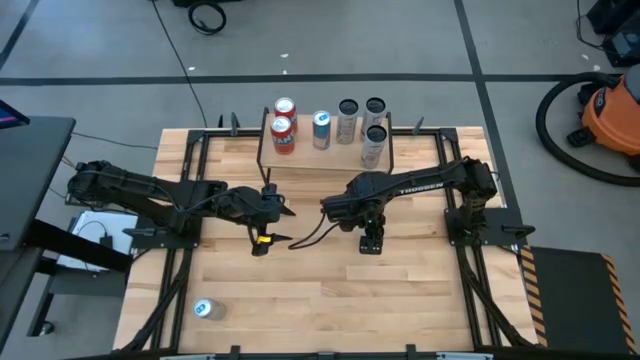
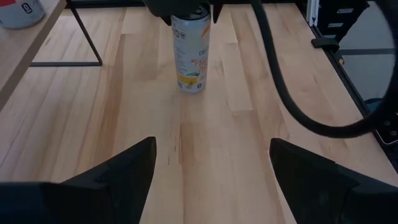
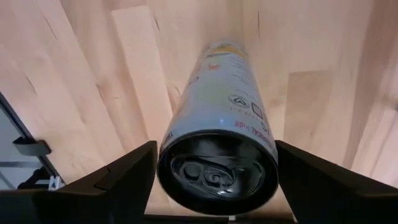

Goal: Place canned beverage on shelf
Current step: Put the white yellow soda can on the shelf aligned with the other white yellow soda can

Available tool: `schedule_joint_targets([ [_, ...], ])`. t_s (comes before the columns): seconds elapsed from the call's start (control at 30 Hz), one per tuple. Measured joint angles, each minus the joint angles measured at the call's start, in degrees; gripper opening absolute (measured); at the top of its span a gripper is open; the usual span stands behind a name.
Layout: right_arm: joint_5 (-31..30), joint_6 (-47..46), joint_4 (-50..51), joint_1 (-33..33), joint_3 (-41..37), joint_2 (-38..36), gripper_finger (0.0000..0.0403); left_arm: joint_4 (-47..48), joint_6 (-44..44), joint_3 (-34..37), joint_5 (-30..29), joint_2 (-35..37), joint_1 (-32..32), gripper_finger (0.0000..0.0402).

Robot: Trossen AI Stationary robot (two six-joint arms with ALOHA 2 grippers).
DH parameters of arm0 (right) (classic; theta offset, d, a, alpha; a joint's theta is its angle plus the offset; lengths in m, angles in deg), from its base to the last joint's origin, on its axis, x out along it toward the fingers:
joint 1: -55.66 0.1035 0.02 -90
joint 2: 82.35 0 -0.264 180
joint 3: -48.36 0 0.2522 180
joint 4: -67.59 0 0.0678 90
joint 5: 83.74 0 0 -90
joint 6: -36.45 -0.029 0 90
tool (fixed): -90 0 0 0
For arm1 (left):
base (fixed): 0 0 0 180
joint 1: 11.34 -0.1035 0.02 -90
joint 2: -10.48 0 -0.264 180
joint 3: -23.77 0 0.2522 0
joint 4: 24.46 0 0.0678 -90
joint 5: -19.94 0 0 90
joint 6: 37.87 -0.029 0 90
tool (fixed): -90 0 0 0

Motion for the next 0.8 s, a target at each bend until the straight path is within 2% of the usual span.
schedule_joint_targets([
  [0.47, 5.1, -1.9, 2.1, -1.8, 0.3, 0.0, 0.0343, -0.1, 0.0, 0.0, 0.0, 0.0, 0.0, 0.0316],
  [0.8, 2.1, -2.1, 1.1, -2.3, 8.1, 0.0, 0.0343, -0.9, -0.1, 0.0, 0.0, 0.0, 0.0, 0.0316],
])
